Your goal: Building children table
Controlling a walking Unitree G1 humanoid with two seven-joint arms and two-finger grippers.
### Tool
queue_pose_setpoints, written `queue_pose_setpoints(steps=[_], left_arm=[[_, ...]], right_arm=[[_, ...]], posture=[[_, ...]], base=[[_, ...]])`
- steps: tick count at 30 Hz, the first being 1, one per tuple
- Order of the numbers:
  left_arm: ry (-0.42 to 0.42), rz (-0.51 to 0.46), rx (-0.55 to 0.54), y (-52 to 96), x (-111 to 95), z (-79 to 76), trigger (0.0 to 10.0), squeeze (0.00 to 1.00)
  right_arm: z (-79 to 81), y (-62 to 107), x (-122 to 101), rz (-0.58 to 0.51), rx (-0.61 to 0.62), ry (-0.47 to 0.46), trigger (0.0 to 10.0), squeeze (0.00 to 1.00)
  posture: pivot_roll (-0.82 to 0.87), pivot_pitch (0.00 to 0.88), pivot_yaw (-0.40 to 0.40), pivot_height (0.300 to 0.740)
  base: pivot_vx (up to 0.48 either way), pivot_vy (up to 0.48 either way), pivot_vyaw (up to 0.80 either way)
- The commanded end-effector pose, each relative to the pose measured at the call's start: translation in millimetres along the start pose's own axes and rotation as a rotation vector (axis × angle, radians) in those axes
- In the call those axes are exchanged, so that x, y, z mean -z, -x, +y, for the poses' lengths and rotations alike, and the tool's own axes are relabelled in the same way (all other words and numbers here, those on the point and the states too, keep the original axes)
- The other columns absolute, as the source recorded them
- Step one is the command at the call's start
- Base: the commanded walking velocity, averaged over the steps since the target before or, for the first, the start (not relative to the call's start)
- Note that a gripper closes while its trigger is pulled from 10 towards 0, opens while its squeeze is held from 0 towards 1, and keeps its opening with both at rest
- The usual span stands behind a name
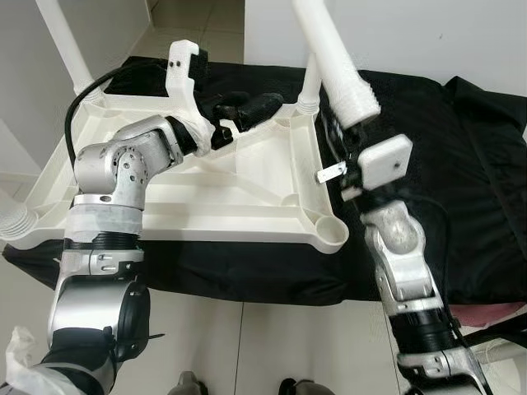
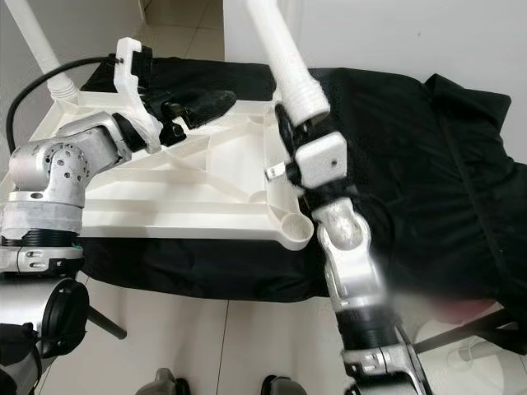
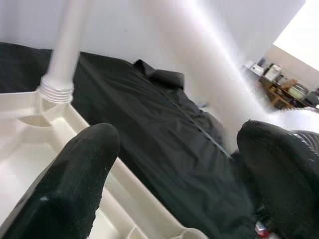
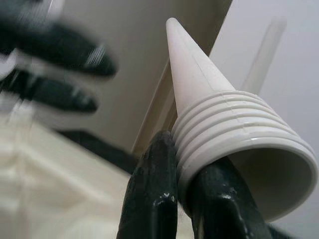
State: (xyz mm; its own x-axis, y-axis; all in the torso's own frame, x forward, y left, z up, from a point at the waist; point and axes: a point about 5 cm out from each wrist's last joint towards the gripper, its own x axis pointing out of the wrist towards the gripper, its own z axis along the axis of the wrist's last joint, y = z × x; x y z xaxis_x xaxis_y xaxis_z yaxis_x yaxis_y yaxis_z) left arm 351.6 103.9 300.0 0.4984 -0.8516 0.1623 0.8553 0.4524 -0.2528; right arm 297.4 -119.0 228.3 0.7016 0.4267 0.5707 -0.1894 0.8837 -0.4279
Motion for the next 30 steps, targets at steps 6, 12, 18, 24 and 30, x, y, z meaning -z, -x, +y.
queue_pose_setpoints(steps=[6,12,18,24,30], left_arm=[[0.037,0.018,0.147,-11.1,0.5,-8.9,10.0,0.0],[0.093,0.055,0.09,-18.7,10.5,-2.1,10.0,0.0],[0.151,0.037,0.02,-28.1,7.5,5.5,10.0,0.0],[0.259,-0.048,0.016,-30.3,-9.7,12.1,10.0,0.0],[0.299,-0.123,-0.062,-26.8,-25.3,26.3,10.0,0.0]], right_arm=[[7.3,-0.3,-4.5,-0.027,-0.028,0.01,10.0,0.0],[12.2,-0.2,-2.0,-0.02,-0.047,0.011,10.0,0.0],[16.8,-0.3,-1.0,-0.031,-0.097,0.075,10.0,0.0],[20.8,2.1,0.9,-0.029,-0.13,0.106,10.0,0.0],[24.1,9.4,2.4,-0.034,-0.156,0.156,10.0,0.0]], posture=[[0.0,0.089,-0.025,0.74],[0.0,0.089,-0.021,0.74],[0.0,0.084,-0.021,0.74],[-0.01,0.079,-0.024,0.74],[-0.01,0.081,-0.036,0.74]], base=[[0.0,0.0,0.0],[0.0,0.0,0.0],[0.0,0.0,0.0],[0.0,0.0,0.0],[0.0,0.0,0.0]])
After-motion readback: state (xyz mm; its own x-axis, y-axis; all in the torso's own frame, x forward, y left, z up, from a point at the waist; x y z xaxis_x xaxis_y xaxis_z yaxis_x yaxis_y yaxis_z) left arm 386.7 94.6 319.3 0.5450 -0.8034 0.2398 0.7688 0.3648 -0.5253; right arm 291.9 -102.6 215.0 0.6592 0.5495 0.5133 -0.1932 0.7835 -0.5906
